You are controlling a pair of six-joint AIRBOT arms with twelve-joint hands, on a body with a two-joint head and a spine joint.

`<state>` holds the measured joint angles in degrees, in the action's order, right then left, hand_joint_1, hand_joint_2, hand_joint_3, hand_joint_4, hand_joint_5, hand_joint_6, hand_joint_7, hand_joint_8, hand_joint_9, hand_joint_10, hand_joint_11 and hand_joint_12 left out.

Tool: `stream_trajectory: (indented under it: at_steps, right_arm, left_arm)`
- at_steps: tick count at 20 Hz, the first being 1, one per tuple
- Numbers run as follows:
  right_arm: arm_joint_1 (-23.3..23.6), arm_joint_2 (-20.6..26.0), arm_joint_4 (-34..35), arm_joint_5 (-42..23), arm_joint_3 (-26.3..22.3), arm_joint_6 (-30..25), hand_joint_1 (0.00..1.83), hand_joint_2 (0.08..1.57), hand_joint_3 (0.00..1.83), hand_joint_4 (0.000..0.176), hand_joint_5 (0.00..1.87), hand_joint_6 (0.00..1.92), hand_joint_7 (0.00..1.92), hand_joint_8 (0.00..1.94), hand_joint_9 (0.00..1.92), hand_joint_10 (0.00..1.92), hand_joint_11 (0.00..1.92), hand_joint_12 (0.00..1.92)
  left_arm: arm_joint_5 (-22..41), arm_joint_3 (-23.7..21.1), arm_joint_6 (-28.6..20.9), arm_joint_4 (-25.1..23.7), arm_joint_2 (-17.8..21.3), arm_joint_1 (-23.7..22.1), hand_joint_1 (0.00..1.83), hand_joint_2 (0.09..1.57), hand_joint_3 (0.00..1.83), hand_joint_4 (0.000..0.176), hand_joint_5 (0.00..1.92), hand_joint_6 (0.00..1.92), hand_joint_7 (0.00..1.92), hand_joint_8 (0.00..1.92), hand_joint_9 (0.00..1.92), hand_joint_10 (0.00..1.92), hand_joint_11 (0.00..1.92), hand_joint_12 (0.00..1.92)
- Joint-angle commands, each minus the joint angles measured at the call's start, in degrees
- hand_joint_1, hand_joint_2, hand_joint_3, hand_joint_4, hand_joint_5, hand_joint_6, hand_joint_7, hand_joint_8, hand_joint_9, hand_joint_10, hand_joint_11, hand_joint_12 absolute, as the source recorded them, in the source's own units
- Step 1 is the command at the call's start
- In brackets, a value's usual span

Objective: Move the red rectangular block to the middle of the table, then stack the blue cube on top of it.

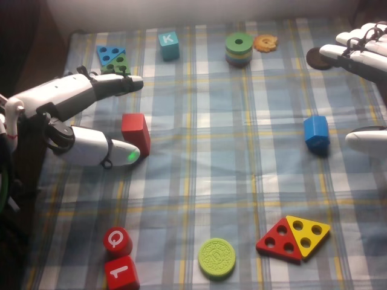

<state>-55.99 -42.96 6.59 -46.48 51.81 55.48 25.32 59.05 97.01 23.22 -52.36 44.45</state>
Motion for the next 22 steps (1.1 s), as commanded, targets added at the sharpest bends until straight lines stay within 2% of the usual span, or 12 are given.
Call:
stream_trajectory:
  at_steps: [1,5,6,8,10,11,12,13,15,17,18,22]
  right_arm:
    - [0.42,-0.03,0.45,-7.03,0.26,-0.45,0.3,1.13,0.0,0.041,0.0,0.0,0.0,0.0,0.0,0.0,0.0,0.0]
    - [0.36,-0.03,0.45,-7.17,0.26,-0.8,0.31,1.12,0.0,0.055,0.0,0.0,0.0,0.0,0.0,0.0,0.0,0.0]
    - [0.32,-0.03,0.46,-7.21,0.26,-0.88,0.3,1.13,0.0,0.053,0.0,0.0,0.0,0.0,0.0,0.0,0.0,0.0]
    - [0.15,-0.03,0.46,-7.36,0.3,-1.32,0.28,1.13,0.0,0.036,0.0,0.0,0.0,0.0,0.0,0.0,0.0,0.0]
    - [-0.04,-0.03,0.46,-7.68,0.39,-1.82,0.27,1.14,0.01,0.049,0.0,0.0,0.0,0.0,0.0,0.0,0.0,0.0]
    - [-0.12,-0.03,0.46,-7.86,0.43,-2.03,0.28,1.15,0.01,0.043,0.0,0.0,0.0,0.0,0.0,0.0,0.0,0.0]
    - [-0.19,-0.03,0.46,-7.95,0.46,-2.2,0.27,1.14,0.0,0.046,0.0,0.0,0.0,0.0,0.0,0.0,0.0,0.0]
    - [-0.28,-0.03,0.46,-8.06,0.47,-2.34,0.27,1.15,0.0,0.055,0.0,0.0,0.0,0.0,0.0,0.0,0.0,0.0]
    - [-0.46,-0.03,0.47,-8.14,0.49,-2.52,0.28,1.16,0.01,0.03,0.0,0.0,0.0,0.0,0.0,0.0,0.0,0.0]
    - [-0.52,-0.06,0.46,-8.14,0.48,-2.59,0.28,1.16,0.01,0.031,0.0,0.0,0.0,0.0,0.0,0.0,0.0,0.0]
    - [-0.52,-0.09,0.46,-8.14,0.48,-2.67,0.26,1.16,0.01,0.022,0.0,0.0,0.0,0.0,0.0,0.0,0.0,0.0]
    - [-0.57,-0.13,0.46,-8.24,0.47,-2.77,0.25,1.17,0.01,0.023,0.0,0.0,0.0,0.0,0.0,0.0,0.0,0.0]
  left_arm:
    - [5.4,0.38,0.78,0.32,-0.23,-0.63,0.95,1.02,0.01,0.002,0.26,0.03,0.23,0.02,0.07,0.02,0.0,0.0]
    - [4.66,0.72,0.88,0.41,-0.65,-0.64,0.93,1.06,0.01,0.0,0.32,0.02,0.3,0.02,0.12,0.03,0.0,0.0]
    - [4.48,0.79,1.1,0.41,-0.83,-0.64,0.94,1.07,0.0,0.0,0.37,0.01,0.34,0.03,0.18,0.02,0.0,0.25]
    - [4.07,1.01,1.85,0.42,-1.39,-0.65,0.99,1.05,0.0,0.0,0.57,0.01,0.6,0.03,0.4,0.21,0.0,1.27]
    - [3.57,1.13,5.22,2.37,-2.18,-0.71,1.02,1.06,0.0,0.0,0.82,0.02,0.83,0.37,0.46,1.15,0.01,1.8]
    - [3.46,1.21,6.72,3.24,-2.6,-0.73,1.02,1.08,0.0,0.0,0.88,0.02,0.8,0.62,0.5,1.31,0.06,1.86]
    - [3.42,1.35,7.42,3.57,-3.0,-0.75,1.11,1.12,0.0,0.0,0.94,0.82,0.86,0.75,0.67,1.22,0.22,1.78]
    - [3.48,1.44,7.57,3.74,-3.2,-0.83,1.13,1.14,0.0,0.0,0.92,1.01,0.94,0.84,0.79,1.29,0.37,1.79]
    - [4.78,0.8,7.58,3.4,-2.94,-1.15,1.14,1.15,0.0,0.0,0.91,1.08,1.0,1.01,0.97,1.46,0.82,1.91]
    - [7.18,-0.81,7.58,2.14,-1.68,-1.27,1.12,1.18,0.0,0.0,0.86,1.16,0.94,1.09,0.94,1.53,0.91,1.92]
    - [8.62,-1.84,7.58,1.06,-1.09,-1.48,1.13,1.16,0.0,0.0,0.89,1.12,0.9,1.49,1.03,1.83,1.13,1.92]
    - [10.54,-2.79,7.59,-2.61,-1.62,-4.56,1.13,1.17,0.0,0.0,0.86,1.16,0.87,1.6,1.01,1.92,1.13,1.92]
